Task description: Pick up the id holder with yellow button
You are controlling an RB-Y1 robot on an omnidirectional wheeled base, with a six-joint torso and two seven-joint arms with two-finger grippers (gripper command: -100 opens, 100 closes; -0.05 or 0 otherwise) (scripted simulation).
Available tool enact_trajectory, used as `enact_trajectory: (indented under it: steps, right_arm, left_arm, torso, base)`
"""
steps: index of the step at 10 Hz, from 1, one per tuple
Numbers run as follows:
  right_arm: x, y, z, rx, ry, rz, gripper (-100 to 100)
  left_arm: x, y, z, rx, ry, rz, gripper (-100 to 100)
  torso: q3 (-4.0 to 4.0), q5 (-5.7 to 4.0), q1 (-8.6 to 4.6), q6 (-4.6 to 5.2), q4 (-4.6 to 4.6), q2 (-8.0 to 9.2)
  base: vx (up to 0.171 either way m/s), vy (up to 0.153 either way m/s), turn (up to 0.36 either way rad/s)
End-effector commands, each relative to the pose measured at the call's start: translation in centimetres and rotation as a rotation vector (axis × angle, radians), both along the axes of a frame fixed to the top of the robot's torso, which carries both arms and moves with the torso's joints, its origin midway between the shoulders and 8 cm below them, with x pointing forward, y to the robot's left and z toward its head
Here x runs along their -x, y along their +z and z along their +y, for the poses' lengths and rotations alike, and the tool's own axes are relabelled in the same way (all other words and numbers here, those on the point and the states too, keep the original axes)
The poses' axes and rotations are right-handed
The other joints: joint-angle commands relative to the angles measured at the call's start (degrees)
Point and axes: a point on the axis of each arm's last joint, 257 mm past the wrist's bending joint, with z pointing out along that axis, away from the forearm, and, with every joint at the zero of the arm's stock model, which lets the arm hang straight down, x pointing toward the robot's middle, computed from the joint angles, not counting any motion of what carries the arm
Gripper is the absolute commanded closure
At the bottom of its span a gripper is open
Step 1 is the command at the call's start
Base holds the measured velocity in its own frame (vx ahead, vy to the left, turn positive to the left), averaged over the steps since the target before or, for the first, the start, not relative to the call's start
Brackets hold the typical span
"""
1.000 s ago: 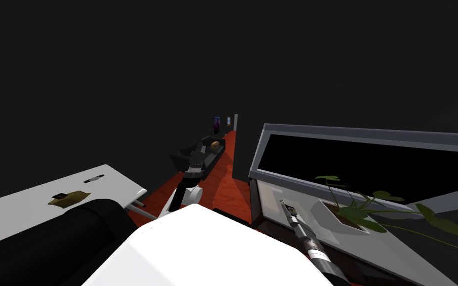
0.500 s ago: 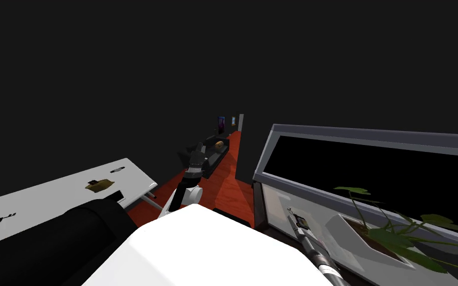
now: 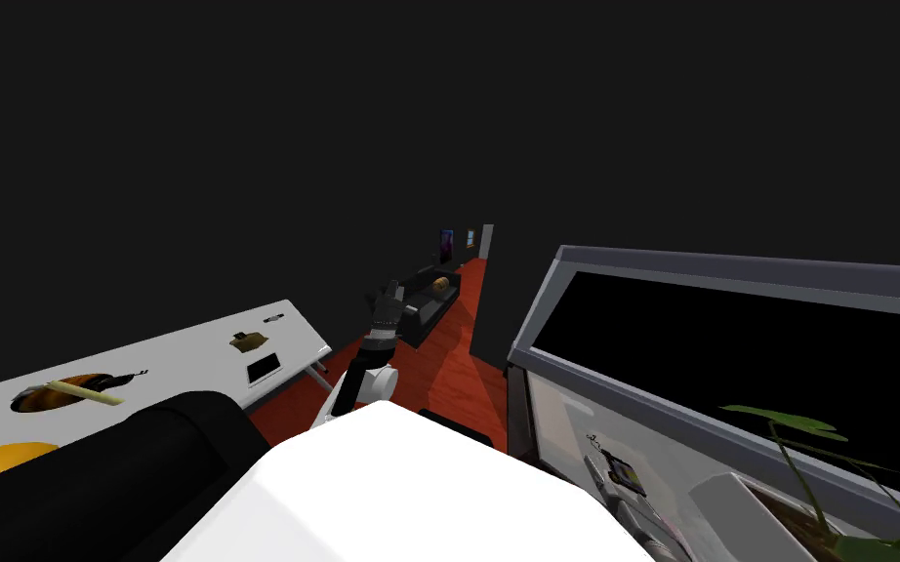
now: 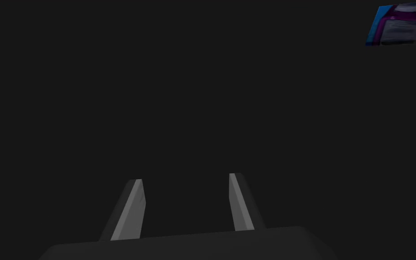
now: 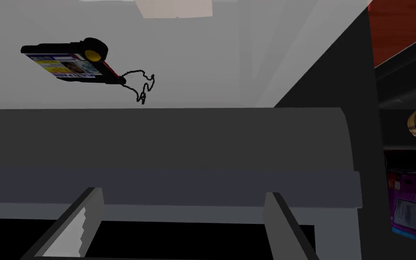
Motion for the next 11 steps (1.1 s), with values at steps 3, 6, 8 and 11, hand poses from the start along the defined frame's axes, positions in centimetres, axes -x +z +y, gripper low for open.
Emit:
enact_trajectory:
  steps: [3,6,8,11]
  right_arm:
    - [3.6,-2.8,-3.6,0.098,-0.035,0.130,-100]
    - [7.2,-5.0,-7.8,0.216,-0.072,0.275,-100]
    - [8.5,-5.7,-9.0,0.249,-0.084,0.323,-100]
    - [10.9,-6.9,-11.8,0.335,-0.110,0.430,-100]
  left_arm:
    - [0.0,0.0,0.0,0.000,0.000,0.000,0]
    - [0.0,0.0,0.0,0.000,0.000,0.000,0]
    - [0.0,0.0,0.0,0.000,0.000,0.000,0]
    - [0.0,0.0,0.0,0.000,0.000,0.000,0]
  torso:
    - [0.00,0.01,-0.01,-0.04,0.00,-0.01]
    - [0.00,0.00,-0.02,-0.05,0.01,-0.01]
    - [0.01,-0.01,-0.04,0.03,0.00,0.01]
    - [0.01,-0.01,-0.06,-0.01,0.01,0.02]
  base:
    - [0.007,0.003,0.205]
    - [0.004,-0.001,0.269]
    - [0.002,-0.006,0.120]
    - [-0.004,-0.012,0.251]
